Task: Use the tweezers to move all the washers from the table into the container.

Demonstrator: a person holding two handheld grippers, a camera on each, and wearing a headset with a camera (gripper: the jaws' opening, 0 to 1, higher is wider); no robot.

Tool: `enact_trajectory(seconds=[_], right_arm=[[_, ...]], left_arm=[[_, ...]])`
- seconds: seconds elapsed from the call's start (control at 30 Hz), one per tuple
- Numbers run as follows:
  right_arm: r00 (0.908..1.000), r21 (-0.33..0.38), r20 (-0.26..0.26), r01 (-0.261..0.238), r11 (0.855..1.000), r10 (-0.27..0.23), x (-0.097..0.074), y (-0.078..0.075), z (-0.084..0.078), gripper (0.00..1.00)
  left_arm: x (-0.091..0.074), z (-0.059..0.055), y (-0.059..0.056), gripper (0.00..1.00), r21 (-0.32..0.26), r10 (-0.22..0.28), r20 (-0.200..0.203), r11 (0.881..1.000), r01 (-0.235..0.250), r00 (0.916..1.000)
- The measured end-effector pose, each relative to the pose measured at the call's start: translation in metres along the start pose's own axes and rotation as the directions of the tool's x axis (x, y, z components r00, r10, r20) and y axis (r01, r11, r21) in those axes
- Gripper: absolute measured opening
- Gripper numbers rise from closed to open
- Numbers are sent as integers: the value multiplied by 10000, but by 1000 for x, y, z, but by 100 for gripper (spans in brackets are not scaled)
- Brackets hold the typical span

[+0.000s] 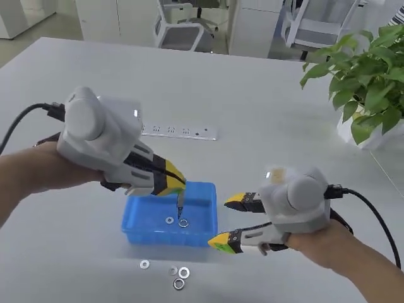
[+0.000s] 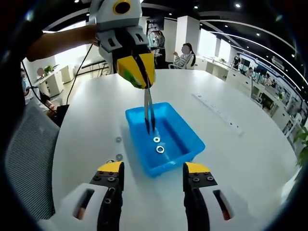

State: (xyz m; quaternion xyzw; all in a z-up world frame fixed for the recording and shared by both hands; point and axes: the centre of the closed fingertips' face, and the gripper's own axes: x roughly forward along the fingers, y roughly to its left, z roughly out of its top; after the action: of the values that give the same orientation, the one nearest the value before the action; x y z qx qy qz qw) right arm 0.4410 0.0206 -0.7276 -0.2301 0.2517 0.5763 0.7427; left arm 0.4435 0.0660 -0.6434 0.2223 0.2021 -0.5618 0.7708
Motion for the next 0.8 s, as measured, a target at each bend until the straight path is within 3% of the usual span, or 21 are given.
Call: enact_trajectory(seconds=[0.43, 0.8], right_arm=[[9997, 502, 190, 150, 9986, -160, -16, 24, -5, 68], [9986, 644, 493, 135, 9978, -167, -20, 38, -5, 83]], left_arm=[[-14, 8, -25, 5, 55, -241, 31, 9997, 241, 9997], [-16, 6, -48, 5, 166, -493, 254, 9987, 488, 9985]])
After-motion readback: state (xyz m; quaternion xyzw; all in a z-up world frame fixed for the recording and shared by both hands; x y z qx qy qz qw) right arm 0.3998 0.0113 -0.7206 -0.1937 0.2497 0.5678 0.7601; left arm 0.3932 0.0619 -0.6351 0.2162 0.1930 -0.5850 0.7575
